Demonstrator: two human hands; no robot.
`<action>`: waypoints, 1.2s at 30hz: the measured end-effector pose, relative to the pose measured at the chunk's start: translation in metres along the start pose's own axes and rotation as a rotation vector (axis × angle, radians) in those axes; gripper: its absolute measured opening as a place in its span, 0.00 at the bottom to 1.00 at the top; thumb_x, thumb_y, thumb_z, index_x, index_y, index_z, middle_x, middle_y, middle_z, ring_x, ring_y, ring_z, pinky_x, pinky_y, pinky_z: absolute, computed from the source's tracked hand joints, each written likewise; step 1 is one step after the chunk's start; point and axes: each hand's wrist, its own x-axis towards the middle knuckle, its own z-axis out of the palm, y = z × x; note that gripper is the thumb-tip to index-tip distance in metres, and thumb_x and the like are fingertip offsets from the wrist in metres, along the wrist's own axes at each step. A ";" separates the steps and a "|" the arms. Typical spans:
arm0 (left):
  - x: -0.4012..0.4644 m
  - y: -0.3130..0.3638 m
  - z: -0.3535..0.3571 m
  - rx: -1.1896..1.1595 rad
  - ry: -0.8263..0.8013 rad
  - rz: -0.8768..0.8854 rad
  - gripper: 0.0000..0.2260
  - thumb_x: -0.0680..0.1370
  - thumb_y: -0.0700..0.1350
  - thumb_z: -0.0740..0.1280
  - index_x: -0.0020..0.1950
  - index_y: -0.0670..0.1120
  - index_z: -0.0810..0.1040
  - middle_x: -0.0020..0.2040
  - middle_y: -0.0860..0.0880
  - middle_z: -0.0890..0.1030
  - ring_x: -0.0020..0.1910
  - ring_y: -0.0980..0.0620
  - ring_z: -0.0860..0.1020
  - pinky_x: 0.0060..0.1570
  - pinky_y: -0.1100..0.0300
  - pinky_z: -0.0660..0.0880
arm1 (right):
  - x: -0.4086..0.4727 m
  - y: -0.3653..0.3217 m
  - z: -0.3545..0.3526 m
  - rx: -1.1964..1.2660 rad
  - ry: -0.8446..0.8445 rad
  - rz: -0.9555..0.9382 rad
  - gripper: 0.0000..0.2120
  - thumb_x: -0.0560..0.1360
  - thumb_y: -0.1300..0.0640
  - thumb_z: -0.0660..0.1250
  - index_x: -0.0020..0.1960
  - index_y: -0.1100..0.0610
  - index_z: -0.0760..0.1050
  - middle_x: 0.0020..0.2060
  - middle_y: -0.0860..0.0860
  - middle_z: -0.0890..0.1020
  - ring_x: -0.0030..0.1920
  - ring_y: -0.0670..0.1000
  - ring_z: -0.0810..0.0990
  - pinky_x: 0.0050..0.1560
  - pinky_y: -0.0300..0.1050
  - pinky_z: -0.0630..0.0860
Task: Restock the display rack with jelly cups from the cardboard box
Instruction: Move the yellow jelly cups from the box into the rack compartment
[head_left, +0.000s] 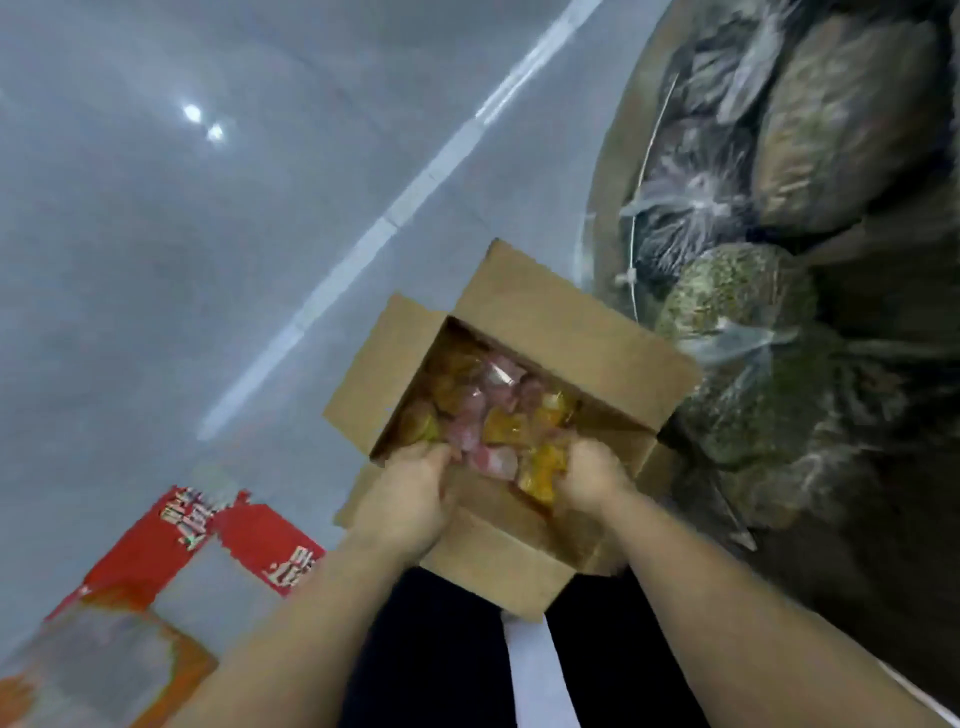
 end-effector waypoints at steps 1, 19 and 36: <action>0.026 -0.006 0.008 0.102 -0.018 0.012 0.14 0.76 0.44 0.63 0.60 0.44 0.72 0.59 0.45 0.75 0.61 0.45 0.71 0.57 0.54 0.70 | 0.023 0.001 0.006 -0.048 0.009 -0.002 0.14 0.76 0.57 0.61 0.58 0.62 0.76 0.56 0.60 0.80 0.57 0.59 0.78 0.54 0.47 0.75; 0.075 0.004 0.022 0.439 0.064 0.131 0.21 0.72 0.47 0.68 0.60 0.40 0.66 0.57 0.40 0.67 0.56 0.41 0.66 0.51 0.49 0.70 | 0.014 0.014 0.025 0.436 0.253 -0.026 0.24 0.66 0.54 0.73 0.57 0.59 0.69 0.57 0.57 0.70 0.56 0.59 0.74 0.50 0.46 0.70; -0.304 0.281 -0.266 0.061 0.649 1.096 0.23 0.74 0.49 0.67 0.66 0.42 0.70 0.60 0.49 0.73 0.54 0.51 0.72 0.59 0.64 0.64 | -0.501 -0.005 -0.182 0.893 1.019 -0.441 0.30 0.69 0.54 0.68 0.69 0.47 0.63 0.62 0.42 0.71 0.65 0.40 0.68 0.65 0.32 0.64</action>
